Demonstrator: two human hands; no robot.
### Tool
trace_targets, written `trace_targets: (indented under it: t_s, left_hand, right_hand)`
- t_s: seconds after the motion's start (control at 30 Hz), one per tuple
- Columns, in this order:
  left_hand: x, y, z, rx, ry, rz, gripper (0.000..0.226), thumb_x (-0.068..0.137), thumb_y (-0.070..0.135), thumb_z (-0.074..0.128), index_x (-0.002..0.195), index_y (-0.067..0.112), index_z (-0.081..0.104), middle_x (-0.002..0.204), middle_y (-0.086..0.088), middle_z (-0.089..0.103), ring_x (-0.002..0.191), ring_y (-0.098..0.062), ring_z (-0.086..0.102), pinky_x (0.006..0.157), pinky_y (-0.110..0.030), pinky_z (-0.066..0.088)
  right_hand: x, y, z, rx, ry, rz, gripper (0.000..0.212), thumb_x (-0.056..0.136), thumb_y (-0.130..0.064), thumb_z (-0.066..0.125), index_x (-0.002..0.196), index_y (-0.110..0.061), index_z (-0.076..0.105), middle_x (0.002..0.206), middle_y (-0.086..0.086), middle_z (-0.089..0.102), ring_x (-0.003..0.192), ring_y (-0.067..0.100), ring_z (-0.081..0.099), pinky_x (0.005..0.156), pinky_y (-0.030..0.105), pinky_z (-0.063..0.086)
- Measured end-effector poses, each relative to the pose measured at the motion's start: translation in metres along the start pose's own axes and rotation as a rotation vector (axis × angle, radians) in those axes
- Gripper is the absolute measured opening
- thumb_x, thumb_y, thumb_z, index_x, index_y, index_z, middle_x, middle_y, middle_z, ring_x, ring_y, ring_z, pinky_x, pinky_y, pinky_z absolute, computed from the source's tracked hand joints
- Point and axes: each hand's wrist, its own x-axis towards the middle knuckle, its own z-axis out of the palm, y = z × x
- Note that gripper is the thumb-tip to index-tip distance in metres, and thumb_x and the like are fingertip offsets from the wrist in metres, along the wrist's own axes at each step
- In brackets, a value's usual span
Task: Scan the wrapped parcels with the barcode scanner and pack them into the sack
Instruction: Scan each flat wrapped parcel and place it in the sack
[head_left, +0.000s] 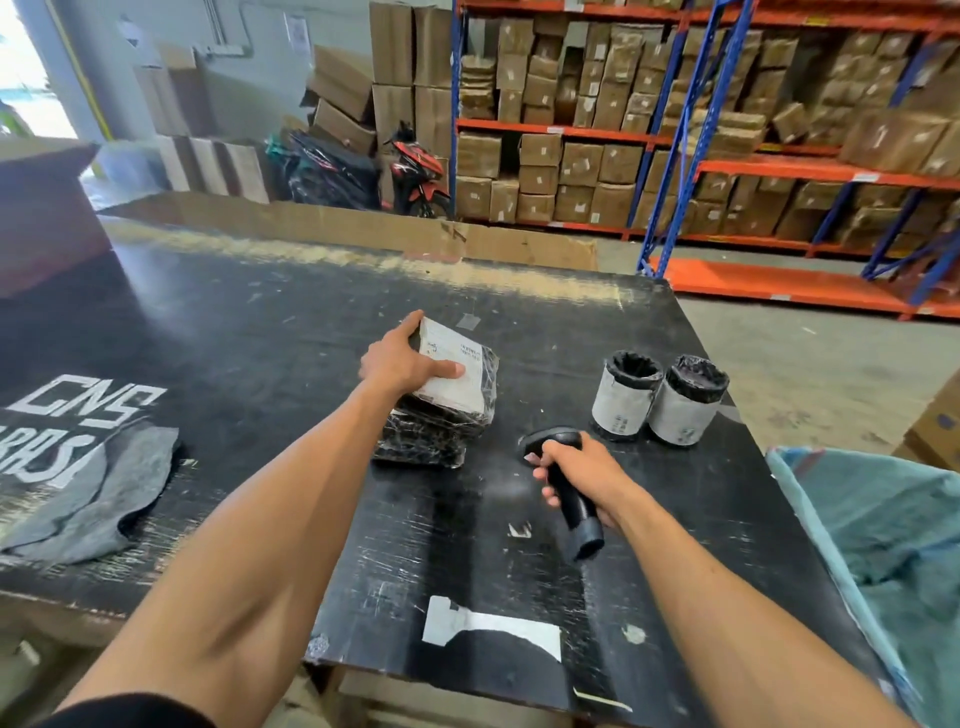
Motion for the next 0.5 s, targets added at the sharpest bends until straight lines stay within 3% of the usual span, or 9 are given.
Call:
trace_targets:
  t_s: [0.13, 0.23, 0.3, 0.4, 0.5]
  left_hand:
    - [-0.022, -0.005, 0.01, -0.16, 0.128, 0.066, 0.112, 0.058, 0.059, 0.09, 0.153, 0.052, 0.032, 0.138, 0.009, 0.062, 0.124, -0.021, 0.059, 0.099, -0.037, 0.047]
    - [-0.038, -0.006, 0.021, -0.206, 0.208, 0.137, 0.11, 0.06, 0.062, 0.087, 0.153, 0.054, 0.029, 0.13, 0.002, 0.065, 0.117, -0.021, 0.062, 0.1, -0.041, 0.051]
    - [-0.045, -0.005, 0.027, -0.18, 0.236, 0.163, 0.107, 0.061, 0.067, 0.084, 0.15, 0.061, 0.025, 0.121, -0.001, 0.062, 0.111, -0.023, 0.061, 0.098, -0.044, 0.051]
    - [-0.056, -0.002, 0.035, -0.15, 0.281, 0.19, 0.103, 0.061, 0.069, 0.083, 0.145, 0.07, 0.022, 0.105, 0.001, 0.052, 0.097, -0.021, 0.056, 0.087, -0.037, 0.048]
    - [-0.062, 0.001, 0.043, -0.146, 0.32, 0.209, 0.103, 0.063, 0.068, 0.083, 0.146, 0.069, 0.023, 0.099, 0.005, 0.047, 0.088, -0.015, 0.051, 0.079, -0.03, 0.04]
  right_hand:
    - [-0.004, -0.047, -0.009, 0.17, 0.035, -0.159, 0.045, 0.079, -0.021, 0.063, 0.116, 0.003, 0.068, 0.08, 0.011, 0.066, 0.05, 0.021, 0.055, 0.047, 0.029, 0.052]
    - [-0.01, -0.079, -0.007, 0.151, 0.059, -0.292, 0.062, 0.08, -0.037, 0.071, 0.128, 0.0, 0.058, 0.084, 0.012, 0.07, 0.049, 0.022, 0.056, 0.044, 0.029, 0.048]
    - [-0.015, -0.094, -0.002, 0.127, 0.079, -0.36, 0.057, 0.086, -0.048, 0.074, 0.125, -0.01, 0.056, 0.086, 0.014, 0.074, 0.048, 0.021, 0.058, 0.044, 0.03, 0.049]
    - [-0.023, -0.104, 0.004, 0.032, 0.128, -0.413, 0.047, 0.088, -0.061, 0.073, 0.114, -0.027, 0.054, 0.086, 0.009, 0.077, 0.048, 0.017, 0.061, 0.046, 0.03, 0.051]
    - [-0.028, -0.103, 0.003, -0.006, 0.175, -0.436, 0.041, 0.088, -0.062, 0.072, 0.108, -0.032, 0.053, 0.082, 0.007, 0.075, 0.047, 0.015, 0.061, 0.047, 0.03, 0.052]
